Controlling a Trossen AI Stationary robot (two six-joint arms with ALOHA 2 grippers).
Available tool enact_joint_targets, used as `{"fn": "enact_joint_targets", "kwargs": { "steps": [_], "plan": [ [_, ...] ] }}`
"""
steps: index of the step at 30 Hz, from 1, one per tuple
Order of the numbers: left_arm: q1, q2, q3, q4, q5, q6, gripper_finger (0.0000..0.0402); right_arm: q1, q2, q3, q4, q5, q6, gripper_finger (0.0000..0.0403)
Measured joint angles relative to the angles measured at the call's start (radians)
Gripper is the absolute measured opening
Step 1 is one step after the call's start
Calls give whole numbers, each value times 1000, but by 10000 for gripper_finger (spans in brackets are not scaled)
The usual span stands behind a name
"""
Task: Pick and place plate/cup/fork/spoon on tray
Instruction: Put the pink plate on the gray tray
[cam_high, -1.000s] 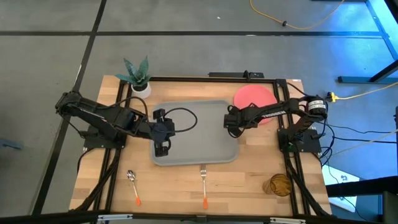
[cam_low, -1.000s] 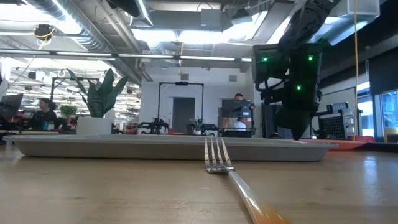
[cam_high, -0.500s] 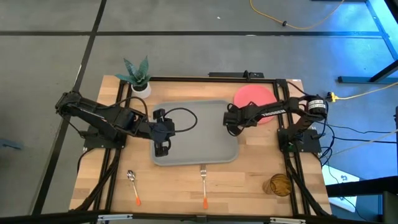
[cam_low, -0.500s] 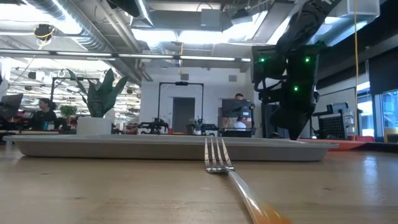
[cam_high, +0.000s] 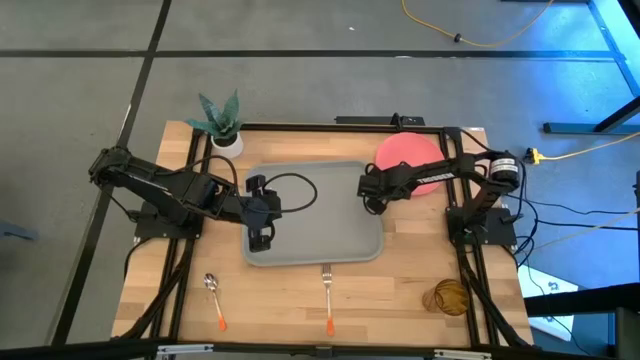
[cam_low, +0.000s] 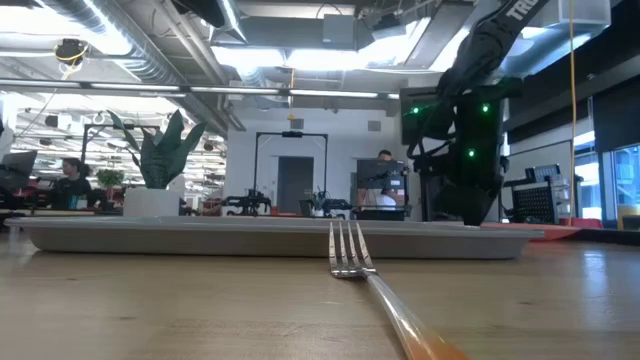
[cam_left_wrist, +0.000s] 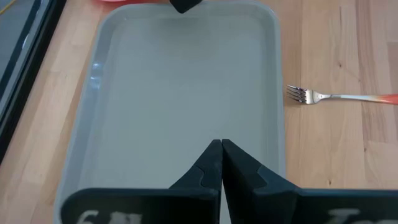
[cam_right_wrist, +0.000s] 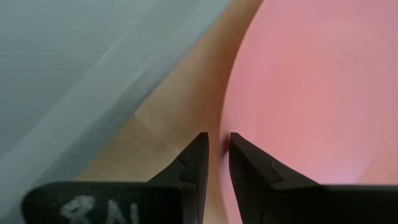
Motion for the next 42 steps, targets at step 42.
{"fn": "enact_joint_targets", "kwargs": {
  "steps": [42],
  "plan": [
    [0,0,0,0,0,0,0,236,43,358,-410,289,81,6]
  ]
}}
